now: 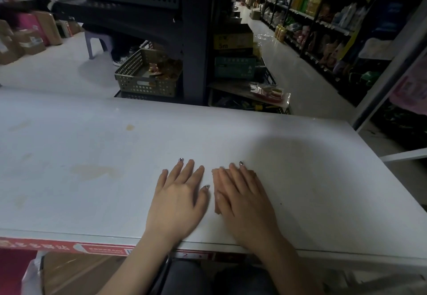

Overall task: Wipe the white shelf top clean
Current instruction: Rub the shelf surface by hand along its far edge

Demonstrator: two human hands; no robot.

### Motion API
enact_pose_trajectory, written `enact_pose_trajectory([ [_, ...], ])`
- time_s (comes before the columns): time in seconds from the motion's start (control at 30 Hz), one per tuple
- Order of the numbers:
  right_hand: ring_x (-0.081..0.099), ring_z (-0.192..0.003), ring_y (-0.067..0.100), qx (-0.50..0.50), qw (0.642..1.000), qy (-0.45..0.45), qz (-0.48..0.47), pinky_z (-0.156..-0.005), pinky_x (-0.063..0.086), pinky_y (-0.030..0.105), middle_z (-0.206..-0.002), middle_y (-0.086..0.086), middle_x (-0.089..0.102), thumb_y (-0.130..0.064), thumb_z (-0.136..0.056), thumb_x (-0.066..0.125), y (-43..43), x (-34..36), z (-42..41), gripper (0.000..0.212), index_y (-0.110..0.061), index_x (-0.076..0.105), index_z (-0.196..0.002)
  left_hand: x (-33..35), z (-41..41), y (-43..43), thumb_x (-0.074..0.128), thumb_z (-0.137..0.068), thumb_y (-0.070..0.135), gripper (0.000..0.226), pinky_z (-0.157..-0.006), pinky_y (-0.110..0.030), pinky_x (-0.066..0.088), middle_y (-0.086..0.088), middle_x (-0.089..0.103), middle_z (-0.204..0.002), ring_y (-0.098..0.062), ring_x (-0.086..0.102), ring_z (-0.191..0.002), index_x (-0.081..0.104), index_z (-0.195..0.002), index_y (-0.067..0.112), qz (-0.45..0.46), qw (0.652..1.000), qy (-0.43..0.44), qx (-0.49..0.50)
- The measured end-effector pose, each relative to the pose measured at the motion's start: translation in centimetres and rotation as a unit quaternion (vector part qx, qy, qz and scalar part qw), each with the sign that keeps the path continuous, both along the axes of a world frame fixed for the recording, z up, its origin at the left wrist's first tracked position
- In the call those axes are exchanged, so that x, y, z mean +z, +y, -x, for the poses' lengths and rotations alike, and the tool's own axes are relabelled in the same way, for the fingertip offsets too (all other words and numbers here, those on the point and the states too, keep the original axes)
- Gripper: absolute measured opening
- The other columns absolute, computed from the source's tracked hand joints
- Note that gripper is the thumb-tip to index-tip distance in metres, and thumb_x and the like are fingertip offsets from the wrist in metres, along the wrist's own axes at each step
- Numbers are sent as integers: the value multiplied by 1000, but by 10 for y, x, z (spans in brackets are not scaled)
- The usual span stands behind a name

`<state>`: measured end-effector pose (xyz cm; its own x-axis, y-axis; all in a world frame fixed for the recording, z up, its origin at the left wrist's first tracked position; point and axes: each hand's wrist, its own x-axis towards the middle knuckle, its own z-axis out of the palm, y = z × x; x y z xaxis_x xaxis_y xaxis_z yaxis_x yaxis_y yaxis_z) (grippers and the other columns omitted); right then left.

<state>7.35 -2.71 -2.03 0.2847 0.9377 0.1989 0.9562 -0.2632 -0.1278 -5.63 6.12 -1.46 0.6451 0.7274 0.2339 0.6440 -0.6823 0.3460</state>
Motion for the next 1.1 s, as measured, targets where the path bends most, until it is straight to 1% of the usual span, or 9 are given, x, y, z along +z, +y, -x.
enact_pose_trajectory([
  [0.1, 34, -136, 26, -20, 1000, -5, -13, -108, 17, 39, -143, 7, 45, -47, -95, -7, 11, 4, -2, 73, -18, 45, -138, -1, 0, 1, 10, -83, 52, 68, -114, -39, 16, 1, 33, -150, -17, 15, -143, 41, -138, 25, -1, 1000, 4, -1],
  [0.23, 23, -140, 26, -7, 999, -2, -45, -114, 5, 34, -148, 10, 36, -53, -89, -17, 25, 9, -7, 85, -16, 38, -142, -1, 1, 1, 12, -83, 53, 68, -114, -39, 15, 2, 31, -150, -17, 14, -143, 40, -138, 26, 0, 1000, 14, 0],
  [0.33, 1, -144, 20, -2, 1000, 24, -6, -113, -7, 32, -156, 4, 15, -52, -80, -13, 32, 11, -11, 81, -21, 18, -149, -2, 2, 1, 14, -83, 53, 67, -114, -39, 16, 2, 32, -150, -17, 14, -143, 40, -138, 25, -2, 1000, 16, -1],
  [0.37, 0, -144, 20, -2, 1000, 30, -3, -113, -7, 32, -156, 4, 14, -51, -79, -11, 34, 13, -12, 81, -21, 17, -149, -1, 2, 1, 14, -83, 53, 67, -114, -39, 16, 2, 33, -150, -18, 15, -143, 40, -138, 25, -1, 1000, 15, -1],
  [0.5, 17, -142, 25, -17, 999, 19, -34, -114, 6, 36, -150, 9, 31, -48, -85, 4, 40, 10, -15, 73, -16, 34, -144, -1, 2, 0, 13, -84, 52, 67, -114, -38, 12, 1, 30, -151, -18, 13, -143, 38, -139, 25, -2, 1000, 20, -6],
  [0.63, 0, -144, 19, -11, 1000, 22, 8, -114, -4, 32, -156, 2, 13, -52, -75, -11, 43, 15, -18, 84, -22, 17, -149, -1, 2, -1, 19, -88, 49, 60, -112, -41, 18, -3, 38, -147, -21, 22, -141, 44, -136, 22, -23, 999, 25, -1],
  [0.8, -4, -144, 18, -22, 999, 13, 29, -114, -5, 33, -157, 1, 7, -53, -71, -16, 59, 17, -25, 88, -23, 10, -150, -3, 2, 0, 27, -90, 45, 54, -108, -44, 28, -5, 47, -141, -24, 32, -137, 50, -131, 21, -41, 998, 41, 4],
  [1.0, -5, -144, 19, -36, 997, 17, 65, -115, -3, 35, -158, 2, 5, -51, -86, -4, 90, 19, -40, 71, -23, 7, -150, -5, 2, -1, 34, -88, 42, 49, -102, -46, 36, -6, 54, -134, -26, 42, -130, 57, -124, 18, -63, 997, 42, 10],
  [1.1, -5, -144, 19, -45, 996, 24, 73, -115, -4, 35, -158, 1, 4, -42, -100, 12, 101, 22, -45, 54, -23, 8, -150, -7, 3, -2, 34, -87, 42, 49, -102, -47, 38, -6, 54, -133, -26, 43, -130, 57, -124, 18, -67, 997, 43, 10],
])
